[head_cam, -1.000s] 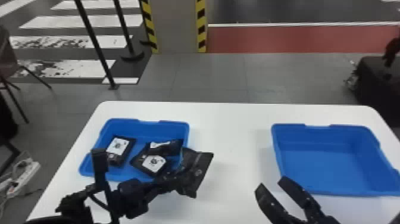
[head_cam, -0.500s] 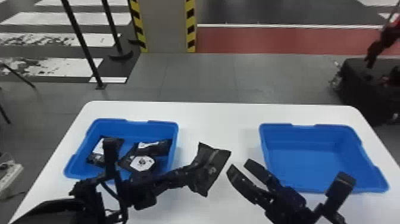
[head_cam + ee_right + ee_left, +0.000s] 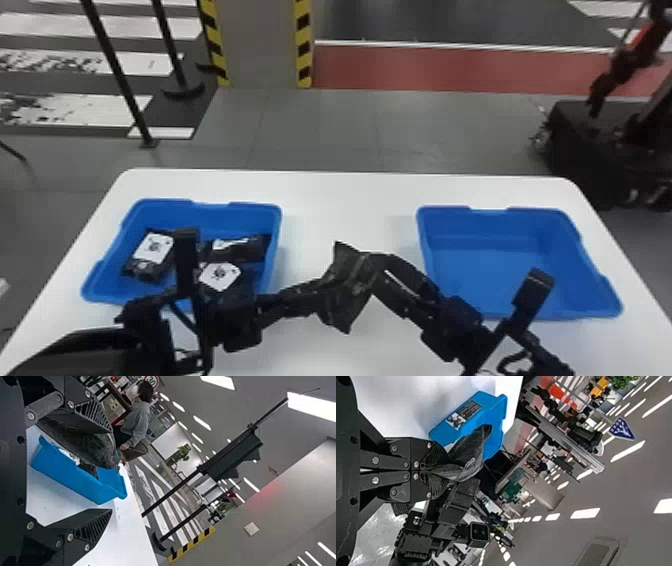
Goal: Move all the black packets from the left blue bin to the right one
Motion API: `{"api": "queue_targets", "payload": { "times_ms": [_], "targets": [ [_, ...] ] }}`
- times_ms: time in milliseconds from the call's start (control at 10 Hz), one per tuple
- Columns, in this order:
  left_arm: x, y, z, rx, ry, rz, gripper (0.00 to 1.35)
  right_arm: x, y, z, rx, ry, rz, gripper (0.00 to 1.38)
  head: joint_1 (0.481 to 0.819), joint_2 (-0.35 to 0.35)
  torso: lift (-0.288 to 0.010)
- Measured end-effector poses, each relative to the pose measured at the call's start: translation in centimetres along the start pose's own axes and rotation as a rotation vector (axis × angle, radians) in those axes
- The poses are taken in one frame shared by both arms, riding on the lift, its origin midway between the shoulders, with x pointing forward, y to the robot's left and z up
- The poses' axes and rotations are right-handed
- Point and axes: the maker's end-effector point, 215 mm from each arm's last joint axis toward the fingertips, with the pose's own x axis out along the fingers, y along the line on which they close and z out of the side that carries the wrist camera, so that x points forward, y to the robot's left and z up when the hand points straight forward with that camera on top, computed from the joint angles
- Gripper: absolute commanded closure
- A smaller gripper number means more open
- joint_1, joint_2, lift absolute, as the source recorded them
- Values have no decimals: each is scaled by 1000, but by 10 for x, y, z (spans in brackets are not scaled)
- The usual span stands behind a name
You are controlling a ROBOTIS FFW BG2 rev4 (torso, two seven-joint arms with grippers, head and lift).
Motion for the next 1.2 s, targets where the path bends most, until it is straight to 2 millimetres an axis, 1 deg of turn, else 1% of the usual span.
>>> {"api": "queue_targets", "payload": {
  "times_ms": [100, 200, 300, 600, 700, 800, 900, 1000, 1100, 1200],
  "targets": [
    [4, -1, -3, -9, 7, -11, 1199, 3, -1, 4, -6, -4, 3, 1053, 695, -19, -110],
    [7, 0, -7, -18, 11, -17, 1199, 6, 1, 9, -13, -9, 12, 1101, 695, -23, -110],
    [7, 2, -8, -20, 10, -16, 1199, 6, 6, 10, -14, -12, 35, 1253, 695, -21, -110],
    [5, 9, -5, -16, -2, -3, 1199, 8, 21, 7, 3, -14, 80, 1276, 695, -1, -110],
    [5, 13, -3, -14, -8, 6, 1145, 9, 26, 2, 24, -6, 100, 1276, 695, 10, -110],
    [5, 17, -1, -13, -23, 22, 800, 10, 31, -1, 49, -8, 116, 1276, 695, 16, -110],
    [5, 20, -2, -26, -42, 42, 366, 9, 35, -1, 72, -18, 125, 1276, 695, 22, -110],
    [4, 23, -5, -42, -59, 60, 88, 9, 37, 5, 83, -40, 131, 1276, 695, 22, -110],
    [1, 25, -6, -54, -78, 75, 105, 6, 34, 17, 74, -68, 126, 1276, 695, 20, -110],
    [-2, 25, -8, -67, -104, 79, 159, 1, 22, 34, 49, -95, 94, 1276, 695, 5, -110]
  ]
}}
